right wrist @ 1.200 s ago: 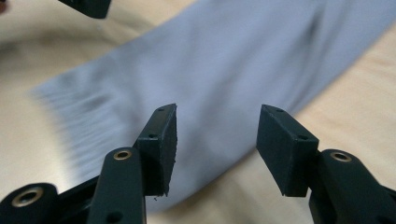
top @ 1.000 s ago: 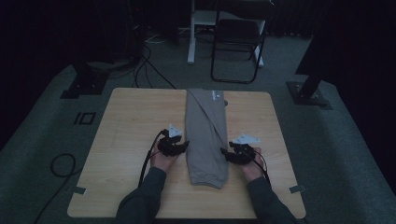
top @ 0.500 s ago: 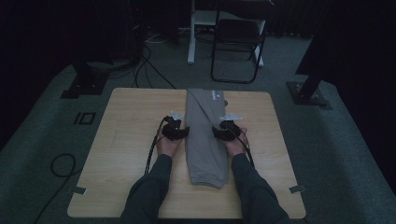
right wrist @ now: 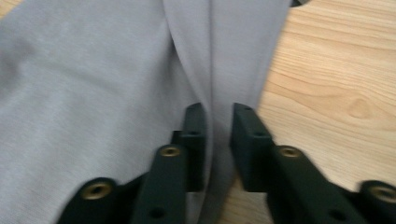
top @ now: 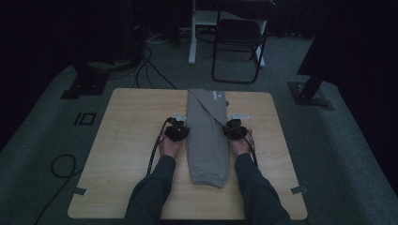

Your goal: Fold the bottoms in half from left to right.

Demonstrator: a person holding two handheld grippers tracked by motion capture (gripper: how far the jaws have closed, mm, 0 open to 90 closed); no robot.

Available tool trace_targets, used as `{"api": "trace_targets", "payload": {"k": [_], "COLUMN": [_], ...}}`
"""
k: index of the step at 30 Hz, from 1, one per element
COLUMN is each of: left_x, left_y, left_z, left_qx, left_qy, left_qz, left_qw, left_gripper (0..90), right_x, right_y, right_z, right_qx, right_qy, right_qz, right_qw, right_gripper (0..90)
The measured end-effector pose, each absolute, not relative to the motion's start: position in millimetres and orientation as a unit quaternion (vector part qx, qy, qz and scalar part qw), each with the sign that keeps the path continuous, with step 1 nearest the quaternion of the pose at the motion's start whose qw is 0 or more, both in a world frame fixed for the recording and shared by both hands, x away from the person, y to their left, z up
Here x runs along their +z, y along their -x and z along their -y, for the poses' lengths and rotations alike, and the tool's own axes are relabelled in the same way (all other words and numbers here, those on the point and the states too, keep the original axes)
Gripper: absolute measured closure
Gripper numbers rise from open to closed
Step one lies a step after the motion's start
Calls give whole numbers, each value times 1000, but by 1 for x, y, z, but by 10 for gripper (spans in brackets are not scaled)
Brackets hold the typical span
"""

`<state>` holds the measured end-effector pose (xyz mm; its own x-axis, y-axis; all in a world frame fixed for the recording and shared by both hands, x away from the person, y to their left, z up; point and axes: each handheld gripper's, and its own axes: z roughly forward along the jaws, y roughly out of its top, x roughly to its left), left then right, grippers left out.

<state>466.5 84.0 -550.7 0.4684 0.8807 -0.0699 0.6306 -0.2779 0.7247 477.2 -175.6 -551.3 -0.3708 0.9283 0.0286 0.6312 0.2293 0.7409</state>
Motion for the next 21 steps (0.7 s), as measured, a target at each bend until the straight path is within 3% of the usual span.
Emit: {"api": "trace_targets", "payload": {"k": [2,5,10,21], "left_x": [-551,-551,-554,-553], "left_y": [-465,-462,-448,-393], "left_z": [-82,-82,-90,-95], "left_qx": [179,179,169,170], "left_qy": [-782,-781,-777,-797], "left_qz": [-481,-481,-478,-449], "left_qw": [354,356,372,366], "left_gripper": [863,877,878,883], "right_x": [-551,-552,-553,-553], "right_y": [-477,-477,-465,-416], "right_z": [178,185,189,198], "right_qx": [346,359,360,373], "right_qy": [-522,-533,-515,-491], "right_qz": [-751,-742,-752,-770], "right_qw": [210,193,199,163], "right_gripper": [842,882,886,889]}}
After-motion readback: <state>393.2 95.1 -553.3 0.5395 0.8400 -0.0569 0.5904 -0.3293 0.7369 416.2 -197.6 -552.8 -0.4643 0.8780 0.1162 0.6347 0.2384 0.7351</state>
